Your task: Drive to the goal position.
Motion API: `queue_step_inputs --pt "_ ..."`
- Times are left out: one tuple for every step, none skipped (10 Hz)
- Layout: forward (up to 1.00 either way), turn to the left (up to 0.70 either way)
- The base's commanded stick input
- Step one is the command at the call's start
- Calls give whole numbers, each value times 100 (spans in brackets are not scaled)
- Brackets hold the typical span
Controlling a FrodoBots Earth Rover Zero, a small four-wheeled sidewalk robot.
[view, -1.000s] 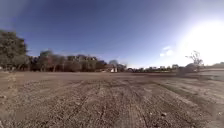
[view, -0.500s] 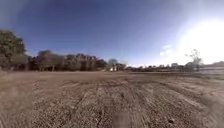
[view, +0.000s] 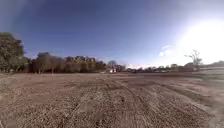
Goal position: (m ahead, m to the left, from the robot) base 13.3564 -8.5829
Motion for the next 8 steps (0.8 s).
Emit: queue_step_inputs --pt "50 0" --pt "50 0" --pt "50 0" --pt "50 0" --pt "50 0" --pt "50 0" --pt "50 0" --pt "50 0"
